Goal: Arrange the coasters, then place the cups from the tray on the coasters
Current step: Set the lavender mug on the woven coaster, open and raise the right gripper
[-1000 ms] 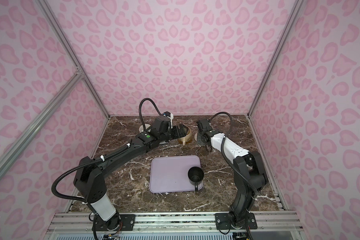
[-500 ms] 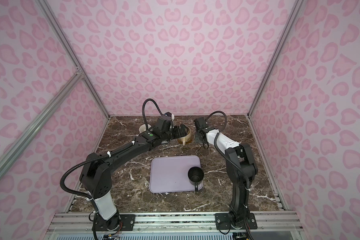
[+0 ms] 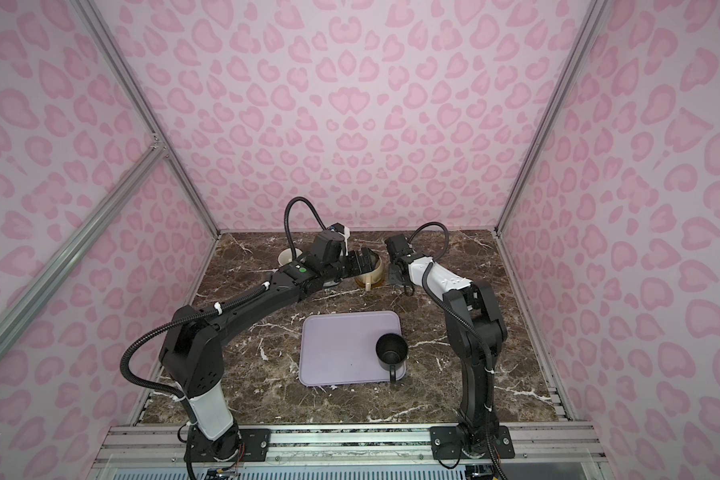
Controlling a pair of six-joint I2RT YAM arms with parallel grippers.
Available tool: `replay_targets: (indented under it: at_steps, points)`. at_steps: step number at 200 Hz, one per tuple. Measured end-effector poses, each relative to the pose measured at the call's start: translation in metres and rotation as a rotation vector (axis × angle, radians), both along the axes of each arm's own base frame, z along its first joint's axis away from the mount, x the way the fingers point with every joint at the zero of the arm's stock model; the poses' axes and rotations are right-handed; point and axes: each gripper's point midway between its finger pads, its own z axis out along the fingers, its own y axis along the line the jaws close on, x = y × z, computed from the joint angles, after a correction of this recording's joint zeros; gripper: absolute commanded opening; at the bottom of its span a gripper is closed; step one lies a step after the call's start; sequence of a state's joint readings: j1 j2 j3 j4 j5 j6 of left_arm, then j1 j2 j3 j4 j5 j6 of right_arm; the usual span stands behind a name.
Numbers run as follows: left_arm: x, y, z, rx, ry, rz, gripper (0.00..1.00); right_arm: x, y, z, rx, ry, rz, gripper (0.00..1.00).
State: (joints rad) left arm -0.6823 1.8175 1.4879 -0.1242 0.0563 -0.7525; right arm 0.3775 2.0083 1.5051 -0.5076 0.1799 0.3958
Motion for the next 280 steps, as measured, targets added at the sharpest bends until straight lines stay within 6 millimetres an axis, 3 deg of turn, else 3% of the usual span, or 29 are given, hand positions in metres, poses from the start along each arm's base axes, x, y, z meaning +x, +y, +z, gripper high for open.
replay_targets:
  at_steps: [85,140,156,194,198,208,213,249,280]
  points:
    - [-0.002,-0.001,0.0,-0.01,0.01,-0.008,0.97,-0.007,-0.004,-0.016,0.013,-0.008,-0.009,0.0]
    - [-0.003,-0.002,-0.002,-0.013,0.012,-0.014,0.97,-0.013,-0.002,-0.024,0.058,0.031,0.003,0.41]
    - [-0.003,-0.002,-0.002,-0.013,0.014,-0.015,0.97,-0.017,-0.004,-0.024,0.054,0.046,0.002,0.47]
    - [-0.01,-0.001,-0.001,-0.023,0.023,-0.025,0.97,-0.019,-0.005,-0.002,0.068,0.018,0.001,0.68]
    - [-0.011,-0.001,0.001,-0.025,0.022,-0.029,0.97,-0.02,-0.005,0.001,0.069,0.016,0.002,0.81]
    - [-0.015,-0.002,0.005,-0.031,0.016,-0.036,0.97,-0.023,-0.005,0.01,0.072,0.007,-0.001,0.86]
    - [-0.018,-0.003,0.009,-0.035,0.011,-0.041,0.97,-0.025,-0.005,0.014,0.076,0.001,-0.005,0.99]
    - [-0.04,-0.007,0.016,-0.058,0.0,-0.085,0.97,-0.051,-0.005,0.048,0.075,-0.045,0.009,0.99]
    - [-0.058,0.001,-0.008,-0.045,0.046,-0.091,0.97,-0.08,-0.005,0.084,0.076,-0.108,0.029,0.99]
